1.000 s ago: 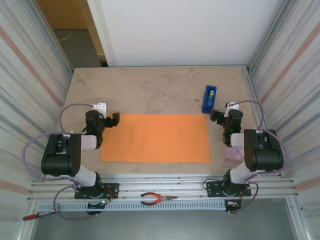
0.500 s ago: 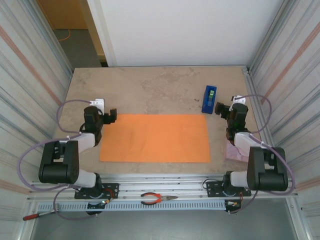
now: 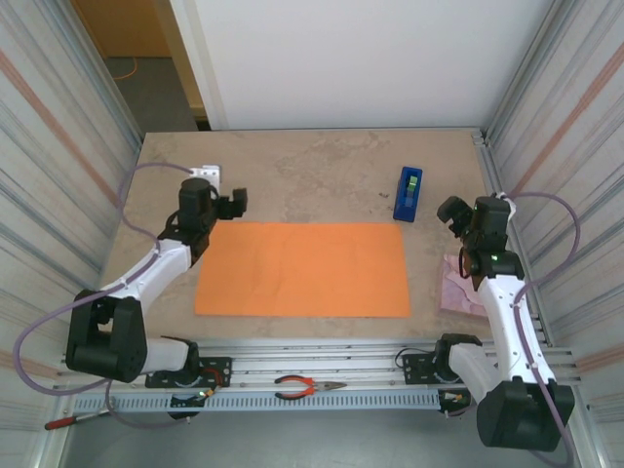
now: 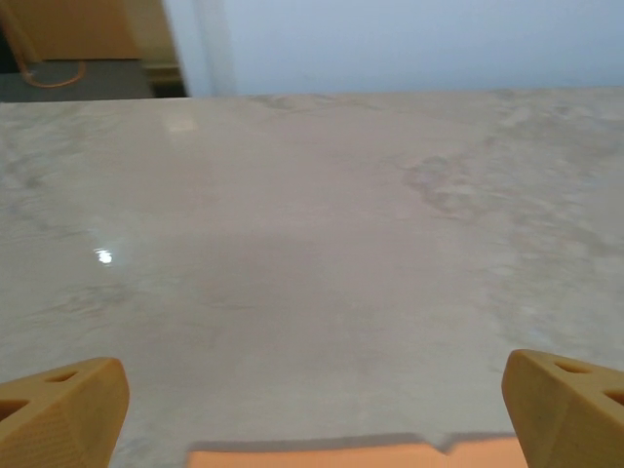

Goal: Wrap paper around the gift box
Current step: Move the gift box to the middle-right of the table.

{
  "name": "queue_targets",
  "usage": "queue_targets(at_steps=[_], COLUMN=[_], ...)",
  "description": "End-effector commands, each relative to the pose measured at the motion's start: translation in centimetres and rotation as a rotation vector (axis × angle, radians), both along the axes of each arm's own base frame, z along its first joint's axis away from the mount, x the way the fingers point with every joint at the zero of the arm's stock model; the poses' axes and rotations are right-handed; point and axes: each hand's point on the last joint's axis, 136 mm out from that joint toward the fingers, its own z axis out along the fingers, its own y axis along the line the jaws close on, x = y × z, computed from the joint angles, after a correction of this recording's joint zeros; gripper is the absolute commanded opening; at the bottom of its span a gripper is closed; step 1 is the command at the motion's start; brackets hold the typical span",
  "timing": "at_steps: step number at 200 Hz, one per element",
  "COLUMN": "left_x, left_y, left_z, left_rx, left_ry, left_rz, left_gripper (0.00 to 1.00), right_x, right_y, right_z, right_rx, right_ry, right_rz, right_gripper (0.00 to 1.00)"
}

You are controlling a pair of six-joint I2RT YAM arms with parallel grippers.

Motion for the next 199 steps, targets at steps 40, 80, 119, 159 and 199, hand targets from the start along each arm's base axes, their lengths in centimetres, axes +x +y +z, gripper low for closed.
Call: queue_targets(at_steps=[40,80,119,159,199], left_x=[-0.7,-0.8,-1.4,-1.8,-2.2], left_y=[-8.8,-11.1,-13.1,-14.7,-16.2], left_z=[1.3,1.0,0.5,0.6,0.9], left_rx=[-0.084,-0.171,-0.266,-0.342,-0.358], left_ry=[0.108,0.187,0.273,0.31,0.321], left_rz=[-0.212,-0.264,-0.317,-0.357,-0.397], left_gripper=[0.99,0.99,0.99,0.99,0.99], right_x=[-7.1,-6.7,-5.9,-5.1,-4.0], right_y=[0.7,1.5,1.9,2.1,2.3], right_z=[-5.9,-7.8,-8.5,-9.8,-10.6], right_rx=[0.161,0.204,0.221,0.238,0.253], right_ry=[0.272,0.3,0.298,0.306,0.288], right_rz=[-0.13,-0.108,-0.091,-0.081,-0.075], right_gripper=[0.98,0.98,0.98,0.98,0.98])
